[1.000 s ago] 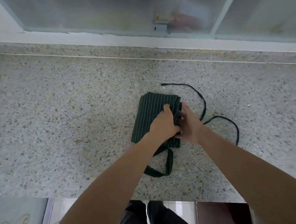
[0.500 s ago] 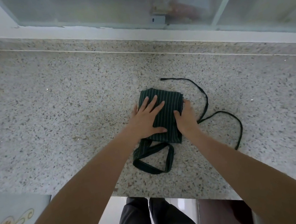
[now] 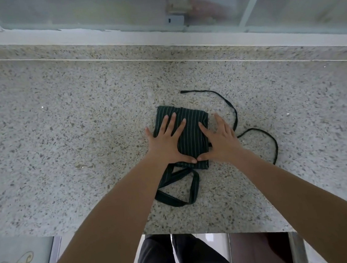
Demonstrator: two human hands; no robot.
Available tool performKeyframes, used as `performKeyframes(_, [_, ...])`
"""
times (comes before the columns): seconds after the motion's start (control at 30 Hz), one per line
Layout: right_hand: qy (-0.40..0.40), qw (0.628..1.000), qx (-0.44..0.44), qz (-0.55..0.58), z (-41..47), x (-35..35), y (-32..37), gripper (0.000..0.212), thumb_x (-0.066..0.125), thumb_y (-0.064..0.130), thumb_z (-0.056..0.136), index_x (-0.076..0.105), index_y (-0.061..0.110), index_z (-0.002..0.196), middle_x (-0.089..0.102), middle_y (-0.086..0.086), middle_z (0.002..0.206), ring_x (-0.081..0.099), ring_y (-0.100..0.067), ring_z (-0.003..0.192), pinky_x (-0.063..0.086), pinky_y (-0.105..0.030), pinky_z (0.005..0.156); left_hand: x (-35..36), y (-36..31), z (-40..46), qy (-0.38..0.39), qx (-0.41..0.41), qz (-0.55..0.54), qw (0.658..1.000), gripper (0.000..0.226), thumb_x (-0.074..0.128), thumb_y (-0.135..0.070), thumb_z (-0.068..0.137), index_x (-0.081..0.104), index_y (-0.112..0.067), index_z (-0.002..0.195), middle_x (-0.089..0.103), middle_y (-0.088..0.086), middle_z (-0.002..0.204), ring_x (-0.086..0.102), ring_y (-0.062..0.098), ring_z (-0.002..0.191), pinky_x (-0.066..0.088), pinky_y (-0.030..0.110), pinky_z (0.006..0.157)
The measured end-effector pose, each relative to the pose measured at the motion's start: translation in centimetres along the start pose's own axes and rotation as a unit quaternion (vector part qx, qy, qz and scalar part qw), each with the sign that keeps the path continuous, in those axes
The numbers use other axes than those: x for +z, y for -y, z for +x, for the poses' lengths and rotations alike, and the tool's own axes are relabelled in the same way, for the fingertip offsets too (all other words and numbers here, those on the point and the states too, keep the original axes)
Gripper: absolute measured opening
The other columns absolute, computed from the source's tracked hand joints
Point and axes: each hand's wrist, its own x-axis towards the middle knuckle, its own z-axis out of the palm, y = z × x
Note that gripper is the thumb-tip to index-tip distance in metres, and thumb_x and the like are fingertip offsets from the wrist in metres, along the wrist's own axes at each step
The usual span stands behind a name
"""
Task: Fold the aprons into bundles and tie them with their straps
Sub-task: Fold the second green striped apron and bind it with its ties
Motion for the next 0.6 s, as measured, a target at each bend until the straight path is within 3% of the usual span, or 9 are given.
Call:
performKeyframes(0.1, [0.008,1.0,0.001,-0.004,0.3,0.1,-0.1,0.112,0.067,0.065,0.07,-0.007,0.036,0.149,-0.032,-0.012,0.151,-0.023,-0.031,0.142,0.002,-0.049,0.118,0.2,0.3,-0.3,-0.016,0.019,-0.029,0.999,0.127,0.051,-0.088,0.055,-0.022,-0.034,0.145,-0.034,-0.006,0.151,-0.029,0.016,0.14,-0.003,0.066,0.108])
performKeyframes(0.17, [0.006,1.0,0.005,-0.011,0.3,-0.1,0.0,0.112,0.068,0.064,0.07,-0.006,0.037,0.149,-0.026,-0.012,0.153,-0.017,-0.032,0.143,0.008,-0.048,0.116,0.0,0.9,-0.8,-0.066,0.021,-0.104,0.992,0.116,0.058,-0.077,0.066,-0.005,-0.027,0.15,-0.019,-0.006,0.156,-0.016,0.014,0.144,0.001,0.058,0.114])
performKeyframes(0.27, [0.0,0.998,0.005,0.059,0.2,-0.2,0.2,0.109,0.075,0.053,0.07,0.002,0.035,0.15,0.001,-0.013,0.149,0.006,-0.033,0.139,0.025,-0.044,0.111,-0.3,1.9,-1.4,-0.23,-0.071,-0.282,0.929,0.08,0.067,-0.042,0.082,0.027,-0.014,0.145,0.023,0.009,0.149,0.027,0.026,0.137,0.029,0.044,0.111])
performKeyframes(0.3, [0.001,0.994,0.004,0.11,0.2,-0.1,0.2,0.106,0.076,0.046,0.072,0.005,0.034,0.15,0.011,-0.012,0.142,0.014,-0.032,0.134,0.029,-0.041,0.108,-0.6,2.2,-1.5,-0.239,-0.117,-0.352,0.897,0.072,0.068,-0.034,0.083,0.032,-0.011,0.141,0.033,0.014,0.142,0.038,0.028,0.129,0.036,0.04,0.106])
performKeyframes(0.4, [-0.022,0.96,0.015,0.278,0.5,-0.1,0.2,0.088,0.074,0.029,0.079,0.017,0.033,0.146,0.03,-0.012,0.128,0.037,-0.032,0.12,0.042,-0.04,0.096,-1.6,2.9,-1.4,-0.137,-0.18,-0.503,0.834,0.06,0.067,-0.031,0.085,0.041,-0.005,0.133,0.052,0.014,0.129,0.053,0.026,0.115,0.044,0.031,0.09])
performKeyframes(0.5, [-0.064,0.934,0.035,0.349,1.0,-0.7,0.4,0.076,0.073,0.015,0.08,0.025,0.02,0.137,0.044,-0.016,0.127,0.049,-0.03,0.112,0.044,-0.036,0.086,-3.1,3.4,-1.0,-0.074,-0.153,-0.556,0.814,0.046,0.068,-0.023,0.085,0.054,-0.001,0.123,0.06,0.013,0.121,0.058,0.022,0.104,0.046,0.029,0.089])
performKeyframes(0.6, [-0.078,0.936,0.043,0.339,1.3,-0.9,0.5,0.067,0.073,0.009,0.079,0.028,0.015,0.129,0.049,-0.015,0.124,0.053,-0.028,0.106,0.045,-0.034,0.077,-4.6,4.4,0.1,-0.012,-0.141,-0.545,0.826,0.035,0.068,-0.012,0.083,0.062,-0.002,0.116,0.066,0.014,0.11,0.059,0.018,0.087,0.046,0.026,0.078])
